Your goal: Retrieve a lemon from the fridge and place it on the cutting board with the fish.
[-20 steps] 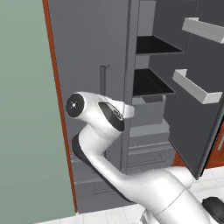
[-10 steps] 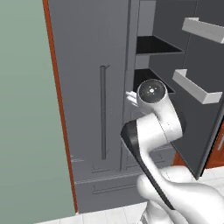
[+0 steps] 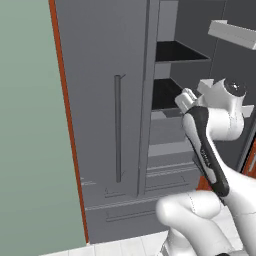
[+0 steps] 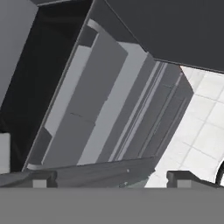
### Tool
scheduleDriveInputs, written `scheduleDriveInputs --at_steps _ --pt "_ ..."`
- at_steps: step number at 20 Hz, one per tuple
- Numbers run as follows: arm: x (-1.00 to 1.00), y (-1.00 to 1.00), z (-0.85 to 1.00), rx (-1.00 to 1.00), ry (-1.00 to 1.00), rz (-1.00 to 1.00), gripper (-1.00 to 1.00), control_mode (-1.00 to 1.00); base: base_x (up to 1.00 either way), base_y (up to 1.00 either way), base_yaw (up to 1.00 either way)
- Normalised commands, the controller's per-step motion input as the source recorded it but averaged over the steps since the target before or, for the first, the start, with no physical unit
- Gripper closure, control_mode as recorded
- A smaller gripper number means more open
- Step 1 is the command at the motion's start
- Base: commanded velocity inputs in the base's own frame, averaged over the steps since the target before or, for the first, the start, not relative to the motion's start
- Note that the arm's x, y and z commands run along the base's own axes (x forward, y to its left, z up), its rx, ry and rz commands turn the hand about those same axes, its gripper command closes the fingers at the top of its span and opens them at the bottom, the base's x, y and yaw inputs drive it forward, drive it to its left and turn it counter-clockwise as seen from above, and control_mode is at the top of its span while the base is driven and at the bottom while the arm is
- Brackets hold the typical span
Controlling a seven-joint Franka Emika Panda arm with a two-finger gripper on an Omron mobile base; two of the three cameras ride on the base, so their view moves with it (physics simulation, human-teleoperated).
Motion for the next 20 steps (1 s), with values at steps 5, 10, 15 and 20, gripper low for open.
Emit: scheduleDriveInputs --at_steps 5,10,15,20 --pt "0.62 -0.01 -0.59 0.51 0.1 0.08 -1.0 -1.0 0.0 0.0 0.0" --pt "0.69 0.0 -0.36 0.4 0.07 0.12 -1.0 -1.0 0.0 0.0 0.0" --pt "0.68 0.0 0.0 0.08 0.0 0.09 -1.0 -1.0 0.0 0.0 0.0" --pt "0.43 0.15 0.0 0.0 0.0 0.12 -1.0 -1.0 0.0 0.0 0.0"
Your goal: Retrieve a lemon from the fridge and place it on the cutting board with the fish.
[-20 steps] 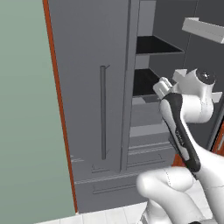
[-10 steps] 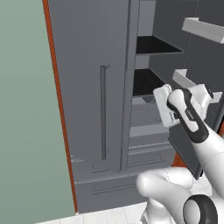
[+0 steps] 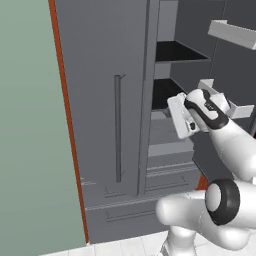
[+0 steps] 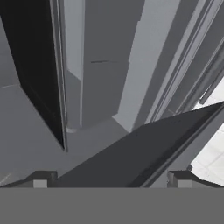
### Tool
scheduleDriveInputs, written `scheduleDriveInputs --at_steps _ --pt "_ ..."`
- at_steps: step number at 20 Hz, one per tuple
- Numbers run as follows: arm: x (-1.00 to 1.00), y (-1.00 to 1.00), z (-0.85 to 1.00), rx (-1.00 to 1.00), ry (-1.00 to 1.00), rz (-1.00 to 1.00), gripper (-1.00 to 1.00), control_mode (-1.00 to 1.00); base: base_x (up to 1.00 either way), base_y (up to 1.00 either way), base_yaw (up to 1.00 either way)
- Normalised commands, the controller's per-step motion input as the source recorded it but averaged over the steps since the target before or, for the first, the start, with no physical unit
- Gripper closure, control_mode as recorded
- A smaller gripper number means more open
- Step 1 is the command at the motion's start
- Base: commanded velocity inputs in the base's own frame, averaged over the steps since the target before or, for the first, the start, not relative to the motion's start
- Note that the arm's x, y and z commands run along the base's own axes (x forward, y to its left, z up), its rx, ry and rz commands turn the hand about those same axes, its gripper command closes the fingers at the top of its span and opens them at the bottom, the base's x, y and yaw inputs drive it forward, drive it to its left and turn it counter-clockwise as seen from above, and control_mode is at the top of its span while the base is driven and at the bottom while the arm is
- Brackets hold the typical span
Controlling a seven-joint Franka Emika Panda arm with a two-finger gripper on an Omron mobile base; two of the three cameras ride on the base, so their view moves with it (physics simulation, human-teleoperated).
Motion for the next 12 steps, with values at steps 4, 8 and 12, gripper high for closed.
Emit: scheduleDriveInputs --at_steps 4,8,12 --pt "0.11 0.29 -0.07 0.0 0.0 0.1 -1.0 -1.0 0.0 0.0 0.0" --pt "0.04 0.31 -0.14 0.0 0.0 0.09 -1.0 -1.0 0.0 0.0 0.0" --pt "0.0 0.38 -0.19 0.0 0.0 0.1 -1.0 -1.0 0.0 0.0 0.0"
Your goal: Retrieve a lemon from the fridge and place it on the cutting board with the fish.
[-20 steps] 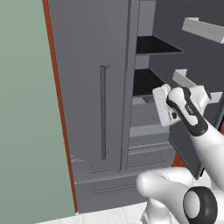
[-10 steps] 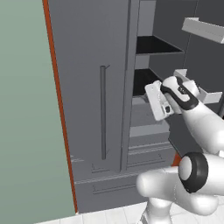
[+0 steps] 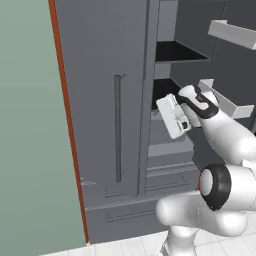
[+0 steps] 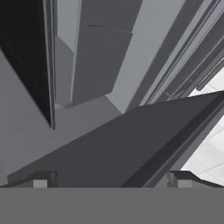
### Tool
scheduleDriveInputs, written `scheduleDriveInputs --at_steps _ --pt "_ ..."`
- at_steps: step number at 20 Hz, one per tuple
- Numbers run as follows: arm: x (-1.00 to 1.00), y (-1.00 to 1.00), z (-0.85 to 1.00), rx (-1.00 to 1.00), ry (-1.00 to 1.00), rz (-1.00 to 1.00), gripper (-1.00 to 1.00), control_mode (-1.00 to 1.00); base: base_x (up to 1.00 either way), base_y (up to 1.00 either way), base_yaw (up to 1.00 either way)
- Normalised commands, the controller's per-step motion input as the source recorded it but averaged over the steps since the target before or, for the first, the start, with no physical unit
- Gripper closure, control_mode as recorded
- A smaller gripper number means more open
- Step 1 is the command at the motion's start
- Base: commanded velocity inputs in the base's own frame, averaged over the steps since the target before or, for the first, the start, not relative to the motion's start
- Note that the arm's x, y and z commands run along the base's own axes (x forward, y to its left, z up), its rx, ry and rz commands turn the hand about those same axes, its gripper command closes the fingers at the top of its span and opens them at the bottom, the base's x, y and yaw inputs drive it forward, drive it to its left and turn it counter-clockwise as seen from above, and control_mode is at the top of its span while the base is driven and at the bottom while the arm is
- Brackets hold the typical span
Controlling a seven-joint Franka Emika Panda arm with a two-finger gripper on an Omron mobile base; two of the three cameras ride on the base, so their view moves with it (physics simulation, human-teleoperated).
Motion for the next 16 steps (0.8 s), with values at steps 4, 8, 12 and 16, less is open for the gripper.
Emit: scheduleDriveInputs --at_steps 4,8,12,16 --pt "0.0 0.42 -0.25 0.0 0.0 0.08 -1.0 -1.0 0.0 0.0 0.0" --pt "-0.01 0.3 -0.24 0.0 0.0 0.04 -1.0 -1.0 0.0 0.0 0.0" --pt "-0.15 0.08 -0.32 0.0 0.0 0.0 -1.0 -1.0 0.0 0.0 0.0" --pt "-0.24 0.0 -0.3 0.0 0.0 0.0 -1.0 -1.0 0.0 0.0 0.0"
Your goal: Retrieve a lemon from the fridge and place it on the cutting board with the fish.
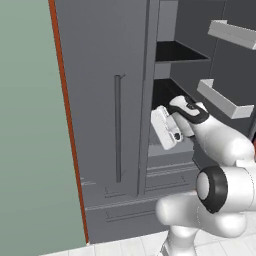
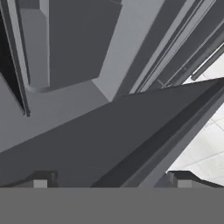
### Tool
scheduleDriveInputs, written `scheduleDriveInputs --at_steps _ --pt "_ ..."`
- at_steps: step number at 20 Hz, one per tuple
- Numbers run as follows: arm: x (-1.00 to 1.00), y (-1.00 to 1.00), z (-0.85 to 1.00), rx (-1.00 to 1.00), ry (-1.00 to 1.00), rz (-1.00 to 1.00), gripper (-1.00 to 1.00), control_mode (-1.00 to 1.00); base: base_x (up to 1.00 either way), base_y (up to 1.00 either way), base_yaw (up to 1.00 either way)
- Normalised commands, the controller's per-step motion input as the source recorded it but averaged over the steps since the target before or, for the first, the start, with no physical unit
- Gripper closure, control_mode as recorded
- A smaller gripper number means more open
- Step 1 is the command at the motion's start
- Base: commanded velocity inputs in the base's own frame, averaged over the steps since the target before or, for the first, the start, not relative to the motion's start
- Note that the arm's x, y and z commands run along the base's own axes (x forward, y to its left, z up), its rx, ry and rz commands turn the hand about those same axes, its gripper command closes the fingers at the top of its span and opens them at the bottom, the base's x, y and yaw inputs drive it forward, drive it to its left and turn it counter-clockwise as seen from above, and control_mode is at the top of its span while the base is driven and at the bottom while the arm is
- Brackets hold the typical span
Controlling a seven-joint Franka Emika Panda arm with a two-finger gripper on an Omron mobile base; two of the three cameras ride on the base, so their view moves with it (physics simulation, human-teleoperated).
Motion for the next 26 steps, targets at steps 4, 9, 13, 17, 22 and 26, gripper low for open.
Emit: scheduleDriveInputs --at_steps 4,9,13,17,22,26 --pt "-0.44 0.11 -0.23 0.0 0.0 0.0 -1.0 -1.0 0.0 0.0 0.0" --pt "-0.47 0.3 -0.2 0.0 0.0 0.0 -1.0 -1.0 0.0 0.0 0.0" --pt "-0.11 0.34 -0.06 0.0 0.01 0.0 -1.0 -1.0 0.0 0.0 0.0" --pt "-0.4 0.57 -0.13 0.0 0.0 0.0 -1.0 -1.0 0.0 0.0 0.0" --pt "-0.71 0.81 -0.15 0.0 0.0 0.0 -1.0 -1.0 0.0 0.0 0.0" --pt "-0.92 0.95 -0.12 0.0 0.0 0.0 -1.0 -1.0 0.0 0.0 0.0"
